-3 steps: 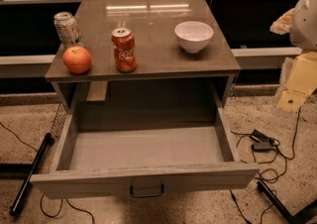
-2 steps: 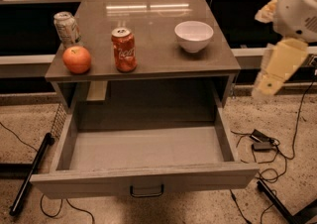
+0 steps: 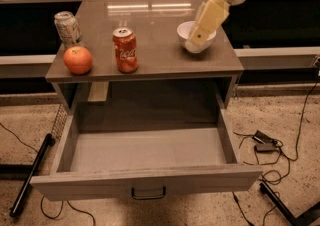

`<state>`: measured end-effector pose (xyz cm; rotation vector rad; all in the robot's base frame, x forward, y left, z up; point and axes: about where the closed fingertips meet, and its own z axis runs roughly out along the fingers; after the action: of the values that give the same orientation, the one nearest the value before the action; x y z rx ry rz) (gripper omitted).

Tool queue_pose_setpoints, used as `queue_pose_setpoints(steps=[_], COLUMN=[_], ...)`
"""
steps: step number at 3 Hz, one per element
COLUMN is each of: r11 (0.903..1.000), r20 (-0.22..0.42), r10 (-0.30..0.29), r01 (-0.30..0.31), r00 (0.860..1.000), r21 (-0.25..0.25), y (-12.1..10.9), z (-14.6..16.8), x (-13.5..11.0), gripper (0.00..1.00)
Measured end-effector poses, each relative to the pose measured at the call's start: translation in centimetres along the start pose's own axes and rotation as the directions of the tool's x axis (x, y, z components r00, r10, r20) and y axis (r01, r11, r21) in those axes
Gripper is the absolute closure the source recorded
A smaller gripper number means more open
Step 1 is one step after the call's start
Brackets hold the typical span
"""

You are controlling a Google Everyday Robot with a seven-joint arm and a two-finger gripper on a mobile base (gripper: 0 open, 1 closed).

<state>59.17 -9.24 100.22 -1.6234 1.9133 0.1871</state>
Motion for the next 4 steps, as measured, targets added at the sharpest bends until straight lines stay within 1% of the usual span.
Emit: queue_pose_setpoints(steps=[1,2,3,4], r11=[0.9962,0.9819,0.9619,0.9591], r20=[0.101,0.184,0.253,0.271], r10=[0.083,0.177,0.263,0.282], r01=[-0.086,-0.186,-0.273,-0.277], r00=[0.991,0.967,0.931,0.92], r21=[0.018,0.035,0.004,-0.057], y=[-3.7,-5.8,-6.3,-5.4], z=[4.5,7.7,11.7,14.4], x=[-3.9,-6.0,-7.4,-8.7], gripper=[0.0,0.0,0.0,0.0])
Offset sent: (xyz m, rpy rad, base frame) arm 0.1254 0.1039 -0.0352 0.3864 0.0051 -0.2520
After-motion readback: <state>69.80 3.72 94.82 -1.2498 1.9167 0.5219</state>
